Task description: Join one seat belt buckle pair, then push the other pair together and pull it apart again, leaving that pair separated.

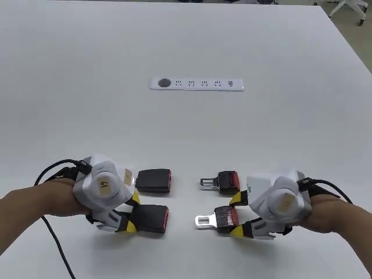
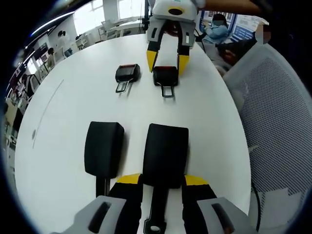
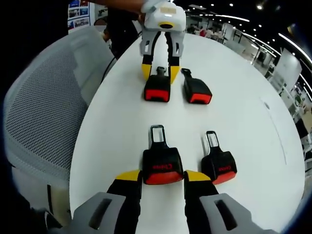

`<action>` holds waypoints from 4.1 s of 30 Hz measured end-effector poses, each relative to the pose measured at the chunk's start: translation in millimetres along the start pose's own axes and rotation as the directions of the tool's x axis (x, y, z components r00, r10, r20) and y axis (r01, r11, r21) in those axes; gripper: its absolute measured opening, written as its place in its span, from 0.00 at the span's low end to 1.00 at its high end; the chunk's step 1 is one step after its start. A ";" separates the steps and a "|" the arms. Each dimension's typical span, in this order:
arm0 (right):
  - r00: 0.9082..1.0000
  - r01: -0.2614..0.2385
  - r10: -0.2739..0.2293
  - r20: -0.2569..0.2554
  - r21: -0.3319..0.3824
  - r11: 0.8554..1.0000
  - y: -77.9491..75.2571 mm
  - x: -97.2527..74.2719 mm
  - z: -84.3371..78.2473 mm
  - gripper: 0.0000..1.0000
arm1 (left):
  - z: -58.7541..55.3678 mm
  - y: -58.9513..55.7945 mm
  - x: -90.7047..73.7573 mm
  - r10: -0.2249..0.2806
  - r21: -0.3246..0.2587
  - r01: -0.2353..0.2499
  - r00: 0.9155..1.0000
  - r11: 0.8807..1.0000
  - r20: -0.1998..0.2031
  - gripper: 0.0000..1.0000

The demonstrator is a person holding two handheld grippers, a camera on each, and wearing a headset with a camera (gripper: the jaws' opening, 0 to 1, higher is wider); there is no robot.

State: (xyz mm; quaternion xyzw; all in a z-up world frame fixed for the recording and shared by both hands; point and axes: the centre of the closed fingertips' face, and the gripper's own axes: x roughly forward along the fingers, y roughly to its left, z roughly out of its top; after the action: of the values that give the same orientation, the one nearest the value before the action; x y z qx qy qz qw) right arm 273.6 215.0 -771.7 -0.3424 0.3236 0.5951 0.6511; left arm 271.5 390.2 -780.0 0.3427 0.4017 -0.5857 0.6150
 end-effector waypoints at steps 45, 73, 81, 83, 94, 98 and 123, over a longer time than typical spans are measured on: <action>0.999 -0.002 0.000 0.053 0.041 0.999 2.6 28.0 40.1 0.30 | -0.5 1.4 0.9 0.025 -0.083 -0.026 1.000 0.996 -0.014 0.32; 0.998 -0.012 0.011 0.066 0.025 1.000 6.9 38.7 60.3 0.30 | 1.0 0.8 0.0 0.022 -0.086 -0.022 1.000 0.996 0.001 0.32; 0.997 -0.015 0.013 0.071 0.026 1.000 7.0 38.7 61.0 0.29 | 1.0 1.0 -0.1 0.030 -0.081 -0.028 0.999 0.996 0.013 0.32; 0.997 -0.013 0.010 0.073 0.029 0.999 7.0 38.7 61.5 0.29 | 1.1 1.1 0.0 0.033 -0.085 -0.032 0.999 0.996 0.015 0.32; 0.996 0.010 -0.012 0.083 0.021 1.000 6.8 40.9 64.5 0.28 | 1.9 0.1 -0.7 0.036 -0.087 -0.034 0.999 0.996 0.015 0.31; 0.996 0.012 -0.014 0.083 0.026 1.000 6.8 42.2 65.0 0.28 | 2.9 -0.9 -0.9 0.037 -0.090 -0.035 0.999 0.995 0.017 0.31; 0.998 0.007 -0.009 0.062 0.039 0.999 8.0 52.8 74.0 0.27 | -0.8 2.0 2.2 0.038 -0.102 -0.036 0.999 0.994 0.016 0.30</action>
State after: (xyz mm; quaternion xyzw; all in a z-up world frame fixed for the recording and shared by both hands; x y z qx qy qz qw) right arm 271.0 306.2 -774.9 -0.3124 0.3135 0.5964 0.6696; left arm 273.5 390.1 -782.4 0.3131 0.4191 -0.5559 0.6460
